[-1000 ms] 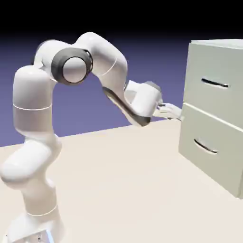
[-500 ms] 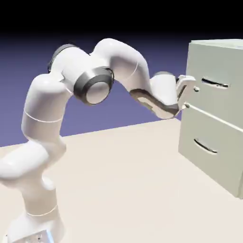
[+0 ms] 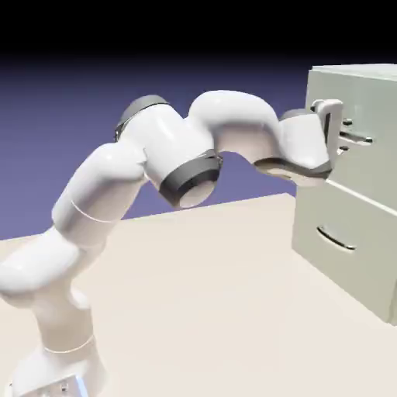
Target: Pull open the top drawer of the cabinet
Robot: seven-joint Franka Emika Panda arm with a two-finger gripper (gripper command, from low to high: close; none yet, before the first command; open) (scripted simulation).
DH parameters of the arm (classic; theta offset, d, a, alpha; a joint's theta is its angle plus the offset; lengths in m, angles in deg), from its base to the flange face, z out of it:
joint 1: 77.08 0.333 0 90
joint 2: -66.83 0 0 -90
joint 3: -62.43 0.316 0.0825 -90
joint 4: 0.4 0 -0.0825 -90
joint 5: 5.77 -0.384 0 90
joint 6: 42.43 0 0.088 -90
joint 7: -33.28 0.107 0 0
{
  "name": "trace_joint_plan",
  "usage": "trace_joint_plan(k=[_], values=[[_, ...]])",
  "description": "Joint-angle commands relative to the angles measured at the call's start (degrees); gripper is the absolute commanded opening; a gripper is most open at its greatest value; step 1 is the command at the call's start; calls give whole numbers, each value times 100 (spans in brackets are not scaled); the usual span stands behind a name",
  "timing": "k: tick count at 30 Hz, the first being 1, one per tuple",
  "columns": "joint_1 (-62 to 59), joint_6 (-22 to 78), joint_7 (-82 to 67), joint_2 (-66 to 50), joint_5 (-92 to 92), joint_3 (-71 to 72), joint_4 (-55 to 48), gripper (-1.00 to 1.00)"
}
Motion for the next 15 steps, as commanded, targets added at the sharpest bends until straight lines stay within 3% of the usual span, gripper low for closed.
trace_joint_plan(k=[1, 15], values=[[-176, 33, 131, 147, 12, 109, 208, -100], [-3052, 191, 1536, 1612, 125, 2447, 2156, -100]])
